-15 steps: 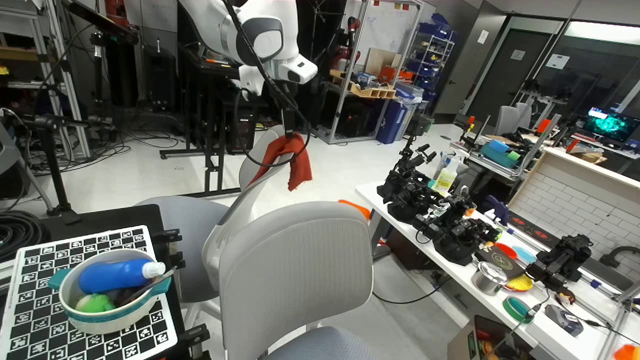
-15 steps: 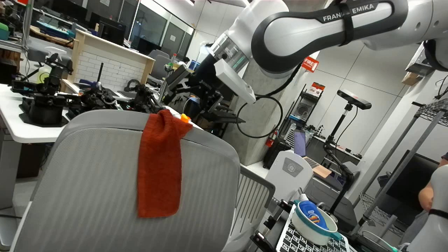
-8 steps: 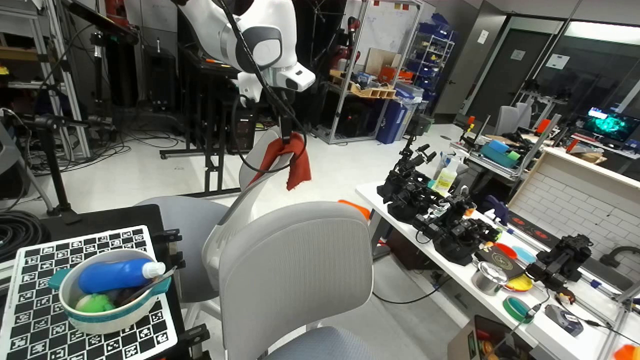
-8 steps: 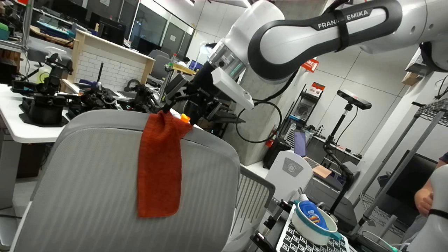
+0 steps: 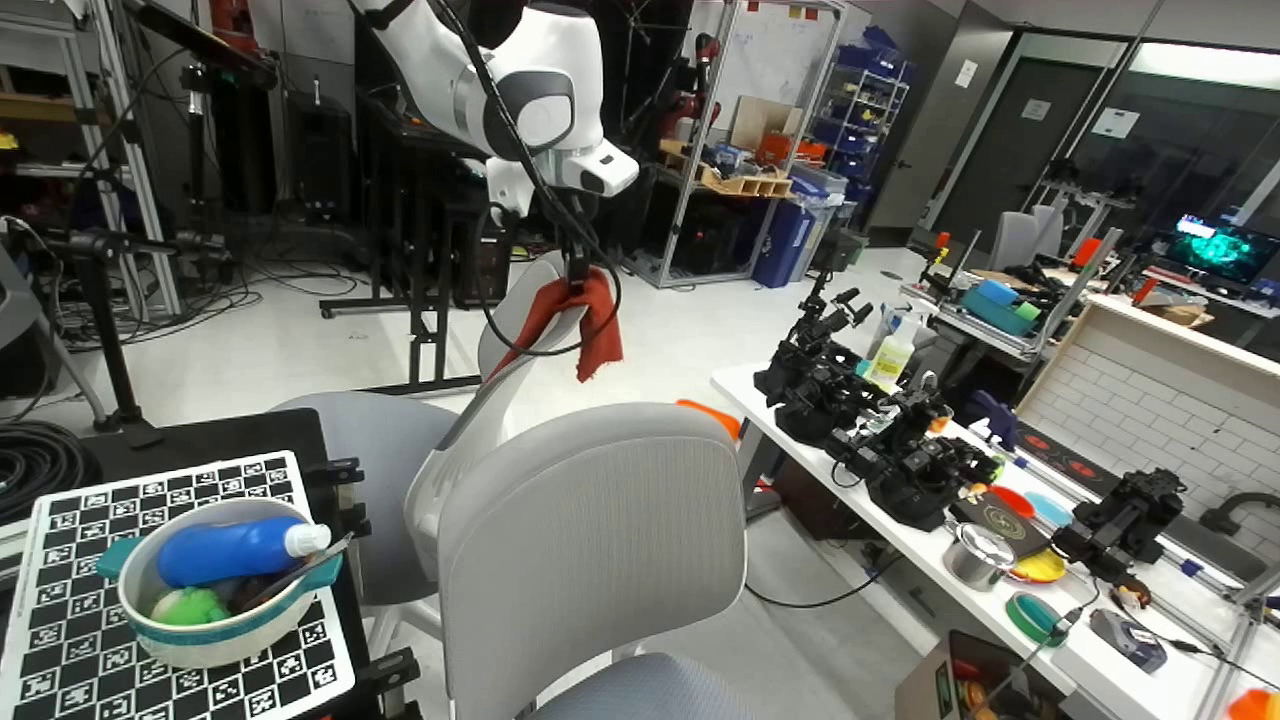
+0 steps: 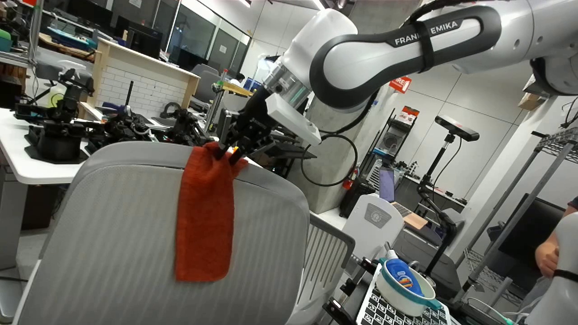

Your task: Remove the orange cloth from the chair on the right, put it on the chair on the left and then back on the chair on the right

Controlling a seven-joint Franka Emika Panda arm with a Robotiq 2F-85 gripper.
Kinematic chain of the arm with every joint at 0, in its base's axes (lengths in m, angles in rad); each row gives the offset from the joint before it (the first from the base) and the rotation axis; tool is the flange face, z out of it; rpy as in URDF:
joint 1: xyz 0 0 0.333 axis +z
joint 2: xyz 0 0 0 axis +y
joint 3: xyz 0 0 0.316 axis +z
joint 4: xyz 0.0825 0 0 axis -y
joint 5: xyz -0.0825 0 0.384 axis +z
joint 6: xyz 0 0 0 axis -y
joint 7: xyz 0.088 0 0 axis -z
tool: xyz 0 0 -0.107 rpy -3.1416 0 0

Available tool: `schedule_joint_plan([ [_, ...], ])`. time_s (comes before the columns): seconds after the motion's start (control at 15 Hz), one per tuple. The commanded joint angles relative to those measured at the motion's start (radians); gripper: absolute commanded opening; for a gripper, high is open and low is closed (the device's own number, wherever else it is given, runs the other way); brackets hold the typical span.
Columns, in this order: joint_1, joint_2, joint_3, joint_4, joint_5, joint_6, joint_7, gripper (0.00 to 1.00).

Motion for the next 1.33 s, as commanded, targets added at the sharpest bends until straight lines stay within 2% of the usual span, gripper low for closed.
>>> schedule_joint_plan([
  [0.0,0.019,0.008,-0.024,0.019,-0.021,0.003,0.022,0.06],
  [0.13,0.015,-0.001,-0.024,0.017,-0.018,0.0,0.019,0.0],
  [0.67,-0.051,-0.122,-0.044,0.001,0.013,-0.028,-0.01,0.01],
  [1.0,-0.156,-0.243,-0.064,-0.013,0.043,-0.037,-0.042,0.01],
  [1.27,-0.248,-0.285,-0.079,0.005,0.11,-0.044,-0.103,0.01],
])
